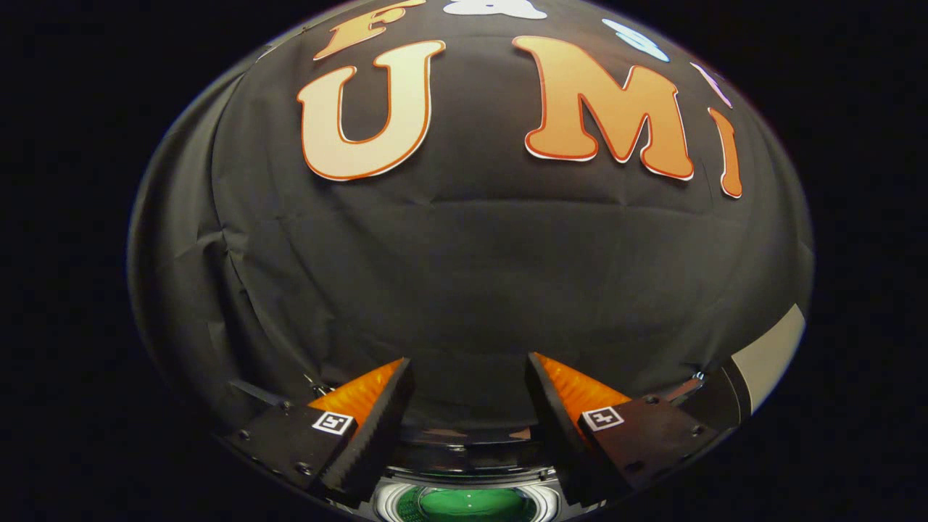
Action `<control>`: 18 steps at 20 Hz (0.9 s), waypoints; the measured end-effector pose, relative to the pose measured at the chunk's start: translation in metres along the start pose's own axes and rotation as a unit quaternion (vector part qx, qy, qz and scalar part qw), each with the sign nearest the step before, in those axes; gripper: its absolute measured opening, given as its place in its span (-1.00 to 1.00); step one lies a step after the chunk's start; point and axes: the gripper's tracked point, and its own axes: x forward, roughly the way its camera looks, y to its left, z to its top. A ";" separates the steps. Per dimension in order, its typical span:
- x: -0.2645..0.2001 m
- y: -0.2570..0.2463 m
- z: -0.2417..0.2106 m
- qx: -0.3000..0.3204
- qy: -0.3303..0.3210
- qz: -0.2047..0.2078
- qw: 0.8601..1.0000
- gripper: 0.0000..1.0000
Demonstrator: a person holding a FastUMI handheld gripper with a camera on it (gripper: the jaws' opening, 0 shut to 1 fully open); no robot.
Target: Put the clothes into the washing machine and then close the washing machine lid.
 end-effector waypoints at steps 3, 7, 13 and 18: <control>-0.007 0.000 -0.001 0.002 -0.008 0.001 1.000 0.97; -0.043 0.002 -0.016 -0.002 -0.023 0.001 1.000 0.97; -0.074 0.005 -0.036 -0.006 -0.030 0.004 1.000 0.97; -0.100 0.006 -0.058 -0.007 -0.033 0.002 0.999 0.97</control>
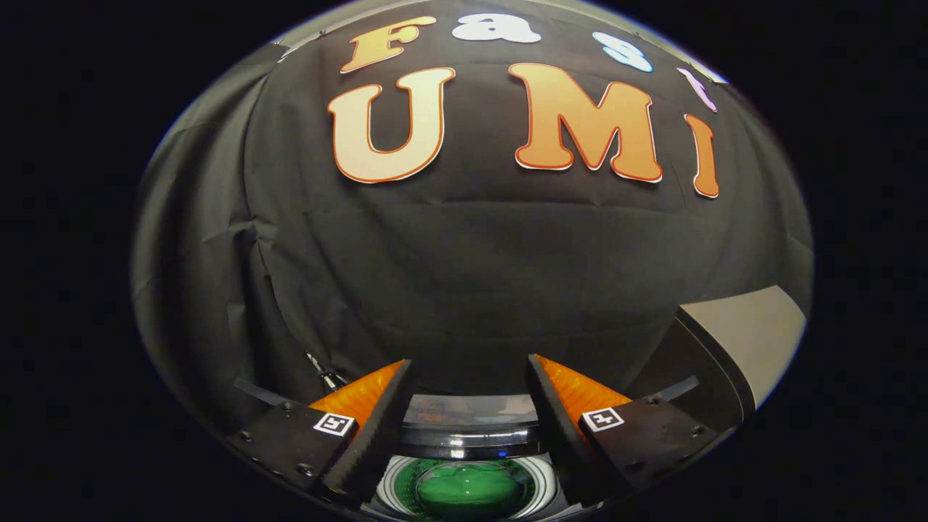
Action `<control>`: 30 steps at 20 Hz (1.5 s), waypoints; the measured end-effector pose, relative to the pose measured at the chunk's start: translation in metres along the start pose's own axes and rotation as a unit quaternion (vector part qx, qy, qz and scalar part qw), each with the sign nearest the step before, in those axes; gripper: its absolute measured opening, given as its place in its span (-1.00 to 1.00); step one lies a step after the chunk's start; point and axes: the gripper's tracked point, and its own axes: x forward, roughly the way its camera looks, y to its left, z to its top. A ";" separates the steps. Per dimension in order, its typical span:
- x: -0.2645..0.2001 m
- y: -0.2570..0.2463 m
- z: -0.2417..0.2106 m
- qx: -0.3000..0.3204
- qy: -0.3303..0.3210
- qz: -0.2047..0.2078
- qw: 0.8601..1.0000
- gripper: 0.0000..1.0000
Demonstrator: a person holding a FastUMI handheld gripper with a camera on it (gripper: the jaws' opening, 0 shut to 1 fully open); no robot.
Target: Put the clothes into the washing machine and then close the washing machine lid.
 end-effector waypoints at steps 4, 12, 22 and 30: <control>-0.020 0.001 -0.020 -0.001 0.001 -0.002 1.000 0.96; -0.050 0.006 -0.124 0.014 0.072 0.008 0.997 0.96; -0.055 0.018 -0.154 0.001 0.097 0.013 0.995 0.96; -0.110 0.003 -0.048 0.013 0.014 0.039 0.999 0.96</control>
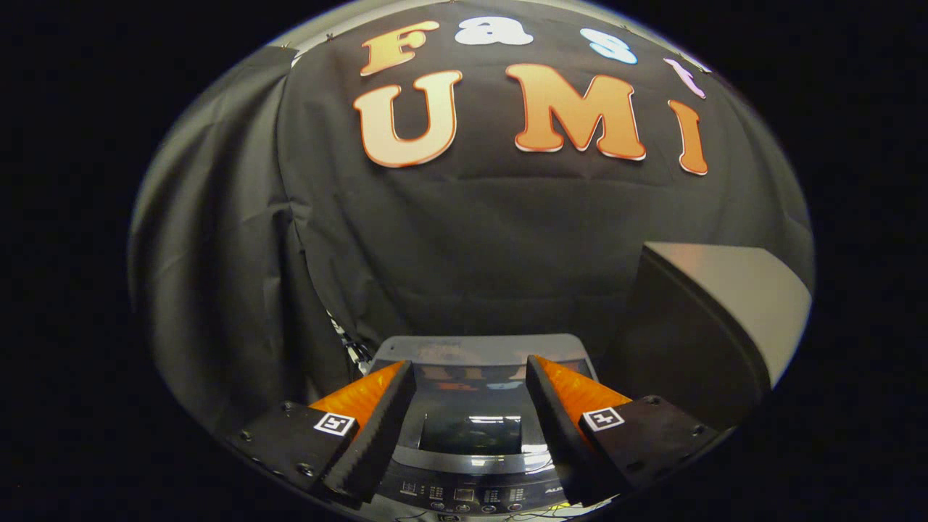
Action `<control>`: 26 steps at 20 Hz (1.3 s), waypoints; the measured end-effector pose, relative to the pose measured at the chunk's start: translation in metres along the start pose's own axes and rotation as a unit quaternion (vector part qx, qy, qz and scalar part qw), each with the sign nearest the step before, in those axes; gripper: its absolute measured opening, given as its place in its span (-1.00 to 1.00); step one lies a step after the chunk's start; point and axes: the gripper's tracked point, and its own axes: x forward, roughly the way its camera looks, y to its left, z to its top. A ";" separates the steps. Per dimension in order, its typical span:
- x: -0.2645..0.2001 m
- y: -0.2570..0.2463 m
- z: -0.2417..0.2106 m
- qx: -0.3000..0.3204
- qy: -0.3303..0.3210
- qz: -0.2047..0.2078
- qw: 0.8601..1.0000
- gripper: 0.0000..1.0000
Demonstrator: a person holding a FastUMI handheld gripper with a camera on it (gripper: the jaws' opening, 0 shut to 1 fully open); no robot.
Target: Put the clothes into the washing machine and then close the washing machine lid.
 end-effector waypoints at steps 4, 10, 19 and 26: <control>-0.064 -0.039 0.061 -0.018 -0.065 0.001 0.998 0.96; -0.191 -0.114 0.121 0.007 -0.131 0.008 0.991 0.96; -0.337 -0.258 0.120 0.002 -0.175 -0.033 0.984 0.96; -0.429 -0.328 0.103 0.006 -0.202 -0.049 0.978 0.96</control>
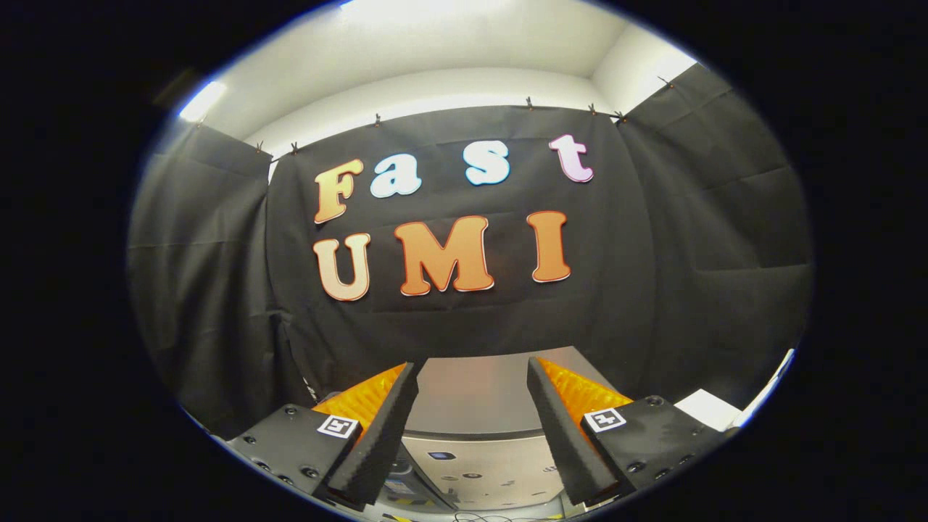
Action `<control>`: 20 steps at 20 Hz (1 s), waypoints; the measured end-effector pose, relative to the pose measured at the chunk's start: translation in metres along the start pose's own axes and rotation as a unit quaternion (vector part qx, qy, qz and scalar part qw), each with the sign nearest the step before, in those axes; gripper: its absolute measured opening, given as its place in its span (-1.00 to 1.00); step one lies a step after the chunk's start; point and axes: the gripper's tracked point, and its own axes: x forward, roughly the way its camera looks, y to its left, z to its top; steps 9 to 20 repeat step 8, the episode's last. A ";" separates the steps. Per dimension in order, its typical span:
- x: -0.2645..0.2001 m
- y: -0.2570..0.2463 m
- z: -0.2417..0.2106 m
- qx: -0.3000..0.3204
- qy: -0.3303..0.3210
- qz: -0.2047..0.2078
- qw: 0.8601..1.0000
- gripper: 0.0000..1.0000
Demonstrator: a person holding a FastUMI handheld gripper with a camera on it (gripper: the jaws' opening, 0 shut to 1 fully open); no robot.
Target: Put the clothes into the washing machine and then close the washing machine lid.
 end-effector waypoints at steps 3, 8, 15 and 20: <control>-0.027 -0.018 0.008 -0.016 -0.022 -0.019 0.999 0.96; -0.062 -0.012 -0.003 -0.029 -0.028 -0.023 0.999 0.96; -0.062 -0.012 -0.003 -0.029 -0.028 -0.023 0.999 0.96; -0.062 -0.012 -0.003 -0.029 -0.028 -0.023 0.999 0.96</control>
